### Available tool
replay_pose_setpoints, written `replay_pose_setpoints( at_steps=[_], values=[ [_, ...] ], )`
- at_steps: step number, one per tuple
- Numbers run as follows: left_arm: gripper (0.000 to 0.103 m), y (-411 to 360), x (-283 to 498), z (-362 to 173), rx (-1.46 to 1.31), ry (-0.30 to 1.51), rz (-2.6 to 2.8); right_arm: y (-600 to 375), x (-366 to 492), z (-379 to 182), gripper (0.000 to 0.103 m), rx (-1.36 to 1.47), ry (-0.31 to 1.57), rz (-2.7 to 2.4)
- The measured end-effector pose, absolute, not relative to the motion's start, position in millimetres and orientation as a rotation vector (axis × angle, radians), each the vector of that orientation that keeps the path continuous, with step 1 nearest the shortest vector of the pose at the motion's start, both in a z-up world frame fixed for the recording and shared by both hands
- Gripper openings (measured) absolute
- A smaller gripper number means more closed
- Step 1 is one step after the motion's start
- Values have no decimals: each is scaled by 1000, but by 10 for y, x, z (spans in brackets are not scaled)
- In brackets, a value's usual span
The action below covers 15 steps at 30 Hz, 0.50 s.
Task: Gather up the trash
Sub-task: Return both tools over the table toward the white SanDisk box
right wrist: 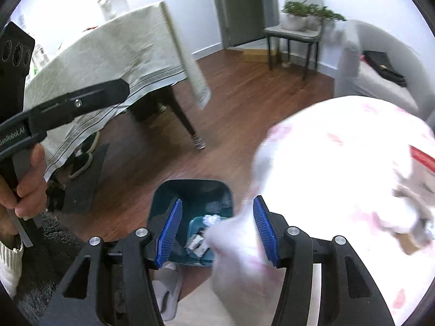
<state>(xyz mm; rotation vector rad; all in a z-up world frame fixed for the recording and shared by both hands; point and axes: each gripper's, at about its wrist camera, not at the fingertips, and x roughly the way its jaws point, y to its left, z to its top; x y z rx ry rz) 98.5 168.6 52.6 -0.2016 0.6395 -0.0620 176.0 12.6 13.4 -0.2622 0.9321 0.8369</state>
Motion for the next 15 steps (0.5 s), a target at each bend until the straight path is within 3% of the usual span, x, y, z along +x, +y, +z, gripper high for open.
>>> replay_pose_setpoints(
  at_steps=[5,15],
  values=[
    [66,1311,1174,586,-184,629,-120,-275,1854,212,57,-249,906,763],
    [83,572,1541,588,-163,632,-243,-1179,2016,311,65,-187,871,615]
  ],
)
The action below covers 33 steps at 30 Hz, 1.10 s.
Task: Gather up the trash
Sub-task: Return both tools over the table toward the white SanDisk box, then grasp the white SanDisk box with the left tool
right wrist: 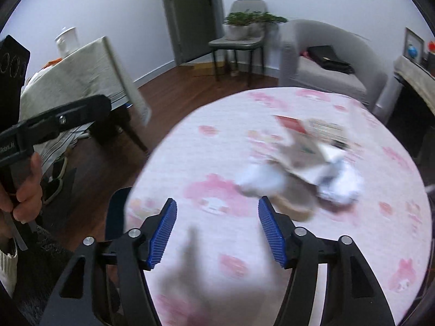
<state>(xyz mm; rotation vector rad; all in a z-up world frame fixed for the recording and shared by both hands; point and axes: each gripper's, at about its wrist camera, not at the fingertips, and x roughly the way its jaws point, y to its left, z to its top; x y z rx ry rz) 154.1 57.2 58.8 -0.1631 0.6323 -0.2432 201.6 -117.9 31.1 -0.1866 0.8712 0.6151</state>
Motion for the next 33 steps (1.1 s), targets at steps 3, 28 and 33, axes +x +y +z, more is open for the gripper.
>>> replay_pose_setpoints(
  at_steps=[3,28,33],
  values=[
    [89,373,1654,537,-156,639,-272,-1432,2036,327,68,-168,867,584],
    [96,-553,2703,-73,-273,756,-503,-2483,2565,274,84,-35,896,551],
    [96,-597,2814,-119,-319,745,-562,-2490,2660,267,84,-38,900,584]
  ],
)
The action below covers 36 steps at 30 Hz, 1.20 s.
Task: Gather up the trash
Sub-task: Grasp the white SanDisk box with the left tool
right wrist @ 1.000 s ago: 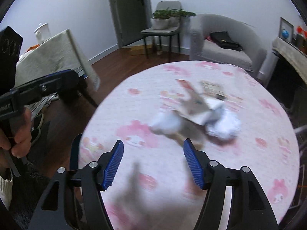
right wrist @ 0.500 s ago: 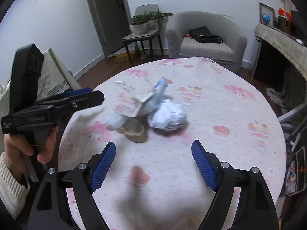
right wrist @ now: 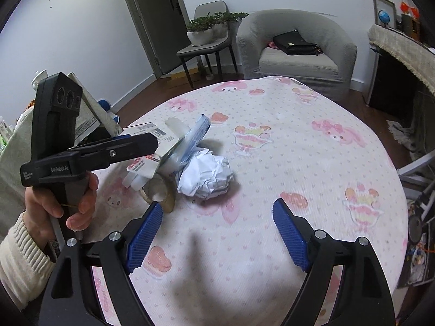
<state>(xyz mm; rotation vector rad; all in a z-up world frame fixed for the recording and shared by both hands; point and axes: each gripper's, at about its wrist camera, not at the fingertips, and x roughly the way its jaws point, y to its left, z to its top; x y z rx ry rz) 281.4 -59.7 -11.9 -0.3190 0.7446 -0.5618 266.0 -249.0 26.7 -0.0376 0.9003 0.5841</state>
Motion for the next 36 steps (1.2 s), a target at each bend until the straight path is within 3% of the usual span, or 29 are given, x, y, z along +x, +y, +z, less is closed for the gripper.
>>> replay_pose_setpoints(
  at_steps=[8,10,29,30,31,36],
  values=[
    [91,-556,2944,-194,-425,752,-611,-2516,2770,278,84,-11,897,606],
    [74,-558,2957,-197,-426,759,-605,-2503,2772,275,84,-16,897,607],
    [19,-525,2852,-159,-330,778,-578,-2282,2861,451,84,45,830,575],
    [15,-508,2845,-150,-331,776,-577,-2258,2871,443,84,45,832,573],
    [2,-494,2831,-133,-321,772,-570,-2226,2887,432,84,46,835,569],
    [2,-464,2790,-128,-287,778,-543,-2124,2952,393,74,58,843,560]
  ],
)
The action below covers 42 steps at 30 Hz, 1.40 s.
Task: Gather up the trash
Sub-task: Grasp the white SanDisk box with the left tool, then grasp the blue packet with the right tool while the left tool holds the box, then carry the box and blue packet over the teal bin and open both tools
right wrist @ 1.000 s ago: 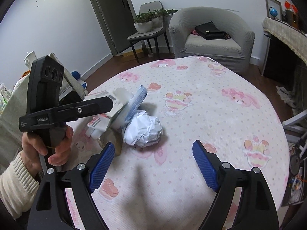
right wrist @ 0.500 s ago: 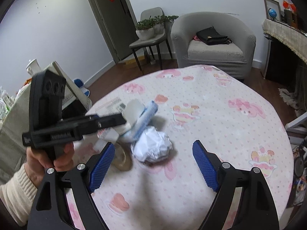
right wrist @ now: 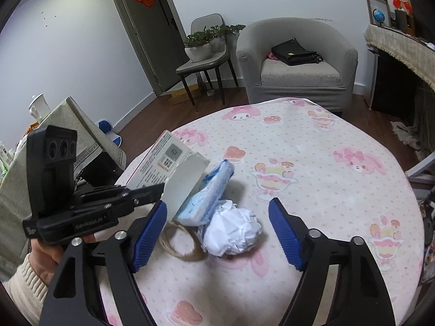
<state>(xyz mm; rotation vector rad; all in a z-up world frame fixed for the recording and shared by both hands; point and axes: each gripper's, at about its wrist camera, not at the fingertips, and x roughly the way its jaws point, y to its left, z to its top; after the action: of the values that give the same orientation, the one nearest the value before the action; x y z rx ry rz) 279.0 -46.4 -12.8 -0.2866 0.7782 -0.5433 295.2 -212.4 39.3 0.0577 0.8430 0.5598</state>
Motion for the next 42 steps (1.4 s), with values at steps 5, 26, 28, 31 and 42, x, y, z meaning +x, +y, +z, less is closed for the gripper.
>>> replay_pose_setpoints(
  at_steps=[5,26,28,31,42],
  values=[
    [1,-344,2730,-46,-296,747,-529,-2049,3037,366,60,69,852,548],
    [2,488,2408,121,-295,723,-350,-1496,3122,465,9,4,821,539],
    [2,570,2358,126,-286,729,-330,-1443,3092,502,9,2,812,545],
    [2,684,2277,132,-278,730,-305,-1349,3053,540,9,-9,804,558],
    [2,1170,1901,99,-235,742,-171,-859,2793,598,9,-55,781,657]
  ],
)
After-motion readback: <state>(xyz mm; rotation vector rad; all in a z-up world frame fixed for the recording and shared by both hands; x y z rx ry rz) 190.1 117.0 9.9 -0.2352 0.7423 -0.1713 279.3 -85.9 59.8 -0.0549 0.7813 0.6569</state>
